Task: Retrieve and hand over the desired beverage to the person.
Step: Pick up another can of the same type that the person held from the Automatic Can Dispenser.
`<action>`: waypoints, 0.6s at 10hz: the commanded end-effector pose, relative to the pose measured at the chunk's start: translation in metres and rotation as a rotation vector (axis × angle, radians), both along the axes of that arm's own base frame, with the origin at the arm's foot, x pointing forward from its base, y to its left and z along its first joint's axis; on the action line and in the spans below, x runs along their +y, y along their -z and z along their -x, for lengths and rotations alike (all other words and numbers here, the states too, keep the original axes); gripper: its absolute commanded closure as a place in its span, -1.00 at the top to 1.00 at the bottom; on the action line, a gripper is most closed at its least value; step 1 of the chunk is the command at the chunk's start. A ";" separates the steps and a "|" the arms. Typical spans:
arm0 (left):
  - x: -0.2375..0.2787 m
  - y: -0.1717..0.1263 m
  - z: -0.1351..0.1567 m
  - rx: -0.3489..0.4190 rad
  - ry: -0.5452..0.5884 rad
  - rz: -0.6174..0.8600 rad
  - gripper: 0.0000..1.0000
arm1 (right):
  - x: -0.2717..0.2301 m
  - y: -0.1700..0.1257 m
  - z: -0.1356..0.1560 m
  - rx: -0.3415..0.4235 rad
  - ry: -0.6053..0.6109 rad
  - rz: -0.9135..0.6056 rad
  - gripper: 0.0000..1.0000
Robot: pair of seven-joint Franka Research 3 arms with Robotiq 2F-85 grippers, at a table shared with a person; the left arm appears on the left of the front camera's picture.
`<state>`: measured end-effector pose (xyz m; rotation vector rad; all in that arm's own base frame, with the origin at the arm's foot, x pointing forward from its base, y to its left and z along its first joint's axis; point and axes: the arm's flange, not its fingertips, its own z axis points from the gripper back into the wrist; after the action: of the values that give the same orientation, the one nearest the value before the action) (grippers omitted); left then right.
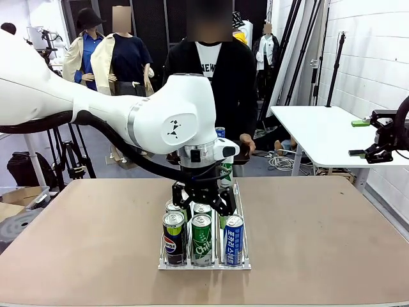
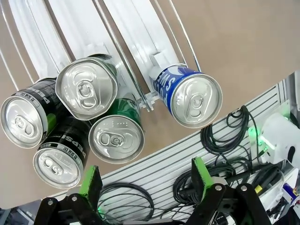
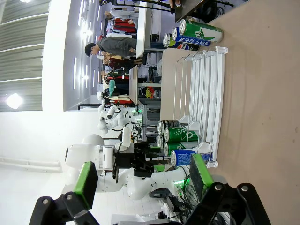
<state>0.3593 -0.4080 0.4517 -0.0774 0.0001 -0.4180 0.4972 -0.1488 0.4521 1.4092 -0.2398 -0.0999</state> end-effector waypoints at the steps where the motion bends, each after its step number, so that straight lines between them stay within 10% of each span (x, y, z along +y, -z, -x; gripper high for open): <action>1: -0.007 0.000 -0.004 -0.011 -0.031 -0.030 1.00 | 0.001 0.000 0.001 -0.011 -0.007 -0.004 1.00; 6: -0.007 0.003 -0.016 0.010 -0.028 -0.016 1.00 | 0.001 0.000 0.001 -0.011 -0.007 -0.004 1.00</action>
<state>0.3715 -0.4100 0.4479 -0.0799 0.0059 -0.4104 0.4972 -0.1488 0.4521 1.4092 -0.2399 -0.1000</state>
